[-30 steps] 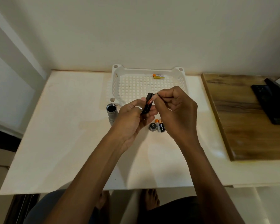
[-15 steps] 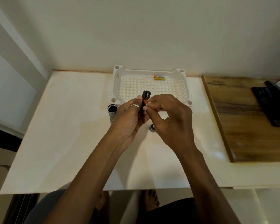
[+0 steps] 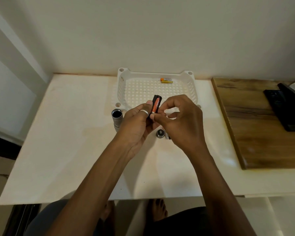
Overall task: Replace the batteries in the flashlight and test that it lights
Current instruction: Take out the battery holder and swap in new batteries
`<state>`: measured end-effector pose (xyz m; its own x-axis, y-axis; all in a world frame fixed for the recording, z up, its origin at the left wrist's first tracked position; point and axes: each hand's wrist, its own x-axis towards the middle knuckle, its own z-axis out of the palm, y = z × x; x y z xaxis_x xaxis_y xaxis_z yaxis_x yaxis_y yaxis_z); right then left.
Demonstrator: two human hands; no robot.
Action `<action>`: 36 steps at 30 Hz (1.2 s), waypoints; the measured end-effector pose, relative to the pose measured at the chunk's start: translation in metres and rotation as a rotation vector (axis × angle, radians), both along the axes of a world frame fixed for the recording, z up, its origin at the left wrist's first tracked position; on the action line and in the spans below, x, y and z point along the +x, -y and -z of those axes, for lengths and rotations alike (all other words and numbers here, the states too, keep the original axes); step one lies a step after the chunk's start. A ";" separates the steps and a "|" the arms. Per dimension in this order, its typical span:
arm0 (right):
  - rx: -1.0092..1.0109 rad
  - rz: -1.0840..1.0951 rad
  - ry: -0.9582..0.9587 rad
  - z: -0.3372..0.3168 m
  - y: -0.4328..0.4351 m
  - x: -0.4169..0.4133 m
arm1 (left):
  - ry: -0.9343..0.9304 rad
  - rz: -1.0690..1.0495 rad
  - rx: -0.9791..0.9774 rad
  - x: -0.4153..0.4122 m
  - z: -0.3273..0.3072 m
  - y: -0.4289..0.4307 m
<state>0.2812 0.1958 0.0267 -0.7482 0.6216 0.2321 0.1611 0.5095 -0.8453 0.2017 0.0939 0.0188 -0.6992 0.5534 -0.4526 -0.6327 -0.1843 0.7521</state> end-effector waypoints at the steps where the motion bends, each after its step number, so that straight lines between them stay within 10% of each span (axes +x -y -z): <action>1: -0.066 0.033 0.040 -0.001 -0.002 0.000 | 0.005 0.001 0.000 -0.001 -0.001 0.000; 7: -0.691 -0.027 0.050 -0.002 -0.012 -0.004 | -0.039 0.084 -0.031 0.005 -0.001 -0.001; 12: -0.726 -0.070 0.024 0.000 -0.013 -0.008 | -0.035 0.085 -0.017 0.005 -0.003 -0.001; 30: -0.070 -0.189 0.111 -0.002 -0.015 0.000 | 0.020 0.051 0.026 -0.001 -0.004 0.003; 36: 0.303 0.068 0.038 0.012 -0.061 -0.050 | 0.083 0.026 0.039 0.002 -0.002 0.001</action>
<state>0.2310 0.2564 0.0147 -0.7186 0.5777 0.3872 0.2321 0.7241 -0.6495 0.2038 0.0929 0.0213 -0.6456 0.5891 -0.4859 -0.6972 -0.1951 0.6898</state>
